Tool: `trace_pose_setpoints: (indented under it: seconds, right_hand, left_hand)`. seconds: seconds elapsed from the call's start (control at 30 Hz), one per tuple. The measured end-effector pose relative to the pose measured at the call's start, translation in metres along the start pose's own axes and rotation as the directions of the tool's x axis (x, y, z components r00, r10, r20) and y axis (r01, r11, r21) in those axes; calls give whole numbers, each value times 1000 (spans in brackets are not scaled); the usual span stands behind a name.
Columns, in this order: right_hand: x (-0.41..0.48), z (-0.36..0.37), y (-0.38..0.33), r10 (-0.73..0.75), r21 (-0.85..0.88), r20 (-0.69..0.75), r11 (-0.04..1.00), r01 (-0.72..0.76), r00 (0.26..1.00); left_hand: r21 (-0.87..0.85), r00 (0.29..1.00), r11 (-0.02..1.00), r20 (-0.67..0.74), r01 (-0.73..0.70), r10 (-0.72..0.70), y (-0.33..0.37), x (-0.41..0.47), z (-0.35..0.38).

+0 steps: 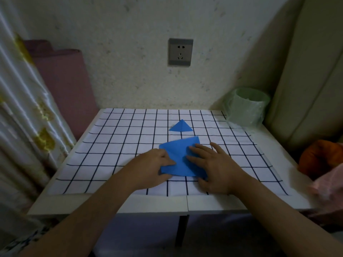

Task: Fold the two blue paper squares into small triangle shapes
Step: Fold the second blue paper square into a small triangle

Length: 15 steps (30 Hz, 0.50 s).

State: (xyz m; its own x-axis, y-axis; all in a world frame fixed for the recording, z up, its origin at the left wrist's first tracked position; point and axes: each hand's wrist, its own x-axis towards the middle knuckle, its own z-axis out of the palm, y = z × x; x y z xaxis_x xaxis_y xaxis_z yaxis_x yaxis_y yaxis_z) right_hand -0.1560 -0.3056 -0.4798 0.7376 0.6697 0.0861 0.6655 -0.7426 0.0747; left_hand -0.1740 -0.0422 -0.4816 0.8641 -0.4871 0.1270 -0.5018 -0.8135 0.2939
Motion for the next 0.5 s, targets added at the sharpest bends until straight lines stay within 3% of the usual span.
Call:
trace_pose_setpoints:
  seconds: [0.17,0.37,0.5]
  right_hand:
    - [1,-2,-1,-102,-30,19,994,102,995]
    - [6,-6,-2,-91,-85,-42,993,88,995]
    - [8,-8,-8,-185,-154,-168,975,160,968]
  left_hand:
    - [14,1000,1000,10,5,-5,-3,2,4]
    - [-39,999,998,-7,43,-43,1,-1,5]
    - [220,996,974,-61,-54,69,4,3,8]
